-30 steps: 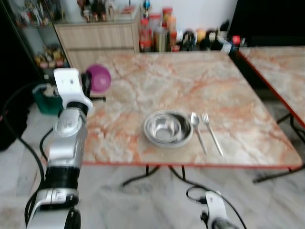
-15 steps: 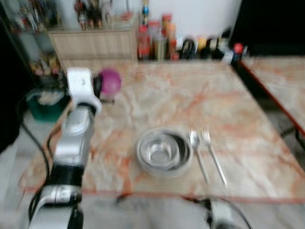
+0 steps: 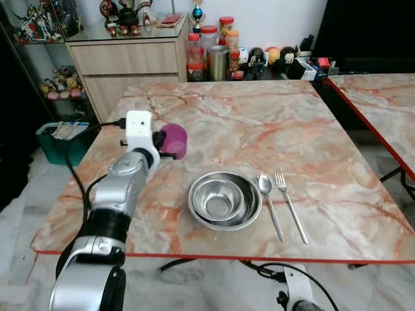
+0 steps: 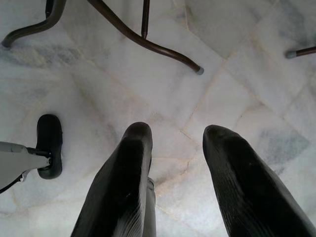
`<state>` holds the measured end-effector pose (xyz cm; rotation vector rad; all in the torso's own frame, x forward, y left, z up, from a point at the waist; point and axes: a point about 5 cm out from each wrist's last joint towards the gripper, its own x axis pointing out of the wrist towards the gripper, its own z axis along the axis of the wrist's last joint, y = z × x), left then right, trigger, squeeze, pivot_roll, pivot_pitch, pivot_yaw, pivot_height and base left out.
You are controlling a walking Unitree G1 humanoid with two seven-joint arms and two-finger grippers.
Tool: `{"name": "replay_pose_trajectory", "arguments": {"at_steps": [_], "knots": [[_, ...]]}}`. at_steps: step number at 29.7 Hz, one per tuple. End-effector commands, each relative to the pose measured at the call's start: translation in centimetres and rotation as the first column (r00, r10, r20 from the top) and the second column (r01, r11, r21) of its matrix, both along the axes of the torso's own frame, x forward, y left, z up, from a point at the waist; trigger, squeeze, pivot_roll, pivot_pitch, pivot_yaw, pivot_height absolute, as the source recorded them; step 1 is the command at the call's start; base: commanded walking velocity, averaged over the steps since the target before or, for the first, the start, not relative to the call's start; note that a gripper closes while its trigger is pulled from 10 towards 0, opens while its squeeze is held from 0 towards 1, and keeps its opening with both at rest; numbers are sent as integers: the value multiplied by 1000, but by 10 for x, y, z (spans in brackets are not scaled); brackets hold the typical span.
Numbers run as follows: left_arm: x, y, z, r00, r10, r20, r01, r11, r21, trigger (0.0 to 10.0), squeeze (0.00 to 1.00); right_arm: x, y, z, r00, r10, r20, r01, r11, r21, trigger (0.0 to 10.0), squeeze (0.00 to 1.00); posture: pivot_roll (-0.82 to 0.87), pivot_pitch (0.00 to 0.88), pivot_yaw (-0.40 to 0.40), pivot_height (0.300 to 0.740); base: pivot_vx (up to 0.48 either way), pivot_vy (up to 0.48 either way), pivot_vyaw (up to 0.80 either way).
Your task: Setting the table
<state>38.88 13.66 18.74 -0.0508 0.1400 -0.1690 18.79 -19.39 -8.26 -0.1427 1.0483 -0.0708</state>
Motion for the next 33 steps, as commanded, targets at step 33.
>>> {"name": "replay_pose_trajectory", "arguments": {"at_steps": [33], "knots": [[0, 33, -43, 921, 245, -303, -203, 966, 163, 10000, 0, 2, 3, 0, 1000, 2, 3, -2, 1000, 10, 10000, 0, 72, 0, 49, 740, 0, 0, 0]]}}
